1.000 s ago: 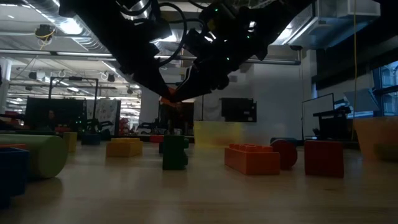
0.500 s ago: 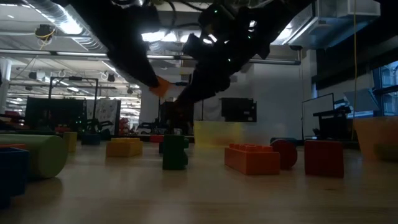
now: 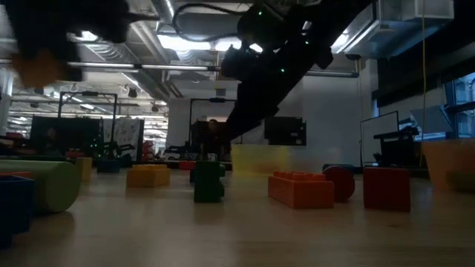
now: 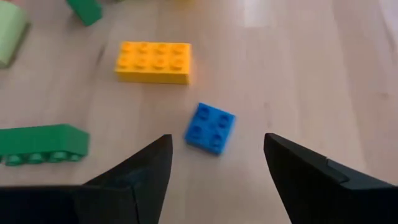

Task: Sort blocks by size
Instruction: Put the yellow square game piece into the blue bin, then put the blue square game piece into the blue bin

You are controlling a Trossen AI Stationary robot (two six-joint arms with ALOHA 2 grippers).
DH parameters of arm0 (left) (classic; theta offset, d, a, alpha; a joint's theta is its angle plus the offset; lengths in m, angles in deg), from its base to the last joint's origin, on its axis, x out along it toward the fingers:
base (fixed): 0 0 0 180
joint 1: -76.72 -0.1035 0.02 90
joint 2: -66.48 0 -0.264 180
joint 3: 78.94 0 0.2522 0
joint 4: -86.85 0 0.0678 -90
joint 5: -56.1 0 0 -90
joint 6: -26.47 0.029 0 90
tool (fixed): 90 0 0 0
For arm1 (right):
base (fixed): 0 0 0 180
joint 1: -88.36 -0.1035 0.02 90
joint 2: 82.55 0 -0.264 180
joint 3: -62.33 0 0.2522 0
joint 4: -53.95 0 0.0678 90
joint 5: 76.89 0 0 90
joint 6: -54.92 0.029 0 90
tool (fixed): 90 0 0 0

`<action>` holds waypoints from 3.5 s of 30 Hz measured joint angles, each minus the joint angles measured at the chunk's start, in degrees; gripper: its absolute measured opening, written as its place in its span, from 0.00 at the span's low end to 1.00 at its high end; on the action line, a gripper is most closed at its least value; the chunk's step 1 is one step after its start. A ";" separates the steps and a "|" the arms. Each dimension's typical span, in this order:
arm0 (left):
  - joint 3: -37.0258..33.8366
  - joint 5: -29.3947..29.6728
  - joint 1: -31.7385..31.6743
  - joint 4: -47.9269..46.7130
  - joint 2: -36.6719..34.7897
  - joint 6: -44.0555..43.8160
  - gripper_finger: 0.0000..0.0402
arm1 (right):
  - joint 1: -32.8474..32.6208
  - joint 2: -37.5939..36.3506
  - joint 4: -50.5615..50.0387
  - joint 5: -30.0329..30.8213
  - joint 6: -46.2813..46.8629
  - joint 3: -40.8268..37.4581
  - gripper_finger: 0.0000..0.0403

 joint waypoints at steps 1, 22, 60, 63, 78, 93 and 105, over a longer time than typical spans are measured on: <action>0.00 -1.69 0.88 -1.07 0.00 -2.05 0.21 | -0.50 0.00 0.33 0.38 0.00 -0.01 0.63; -0.01 -4.68 15.84 -15.23 0.02 -28.09 0.21 | -3.25 7.92 9.91 10.94 0.09 0.00 0.63; -0.02 32.78 17.79 -6.51 0.07 -25.58 0.41 | -3.33 11.97 13.61 6.32 -3.25 1.49 0.25; -0.02 41.92 16.67 -3.65 0.07 -21.64 0.41 | -3.35 12.00 11.04 6.29 -3.22 4.02 0.28; -0.02 56.08 9.32 3.89 0.44 7.88 0.41 | -3.37 11.96 8.23 5.64 -3.43 13.45 0.28; -0.02 55.14 6.54 6.55 0.92 14.95 0.41 | -3.37 11.89 9.56 0.26 -4.95 16.93 0.28; -0.02 54.39 6.57 6.72 0.92 14.73 0.41 | -3.37 11.87 12.80 -2.24 -4.95 16.95 0.27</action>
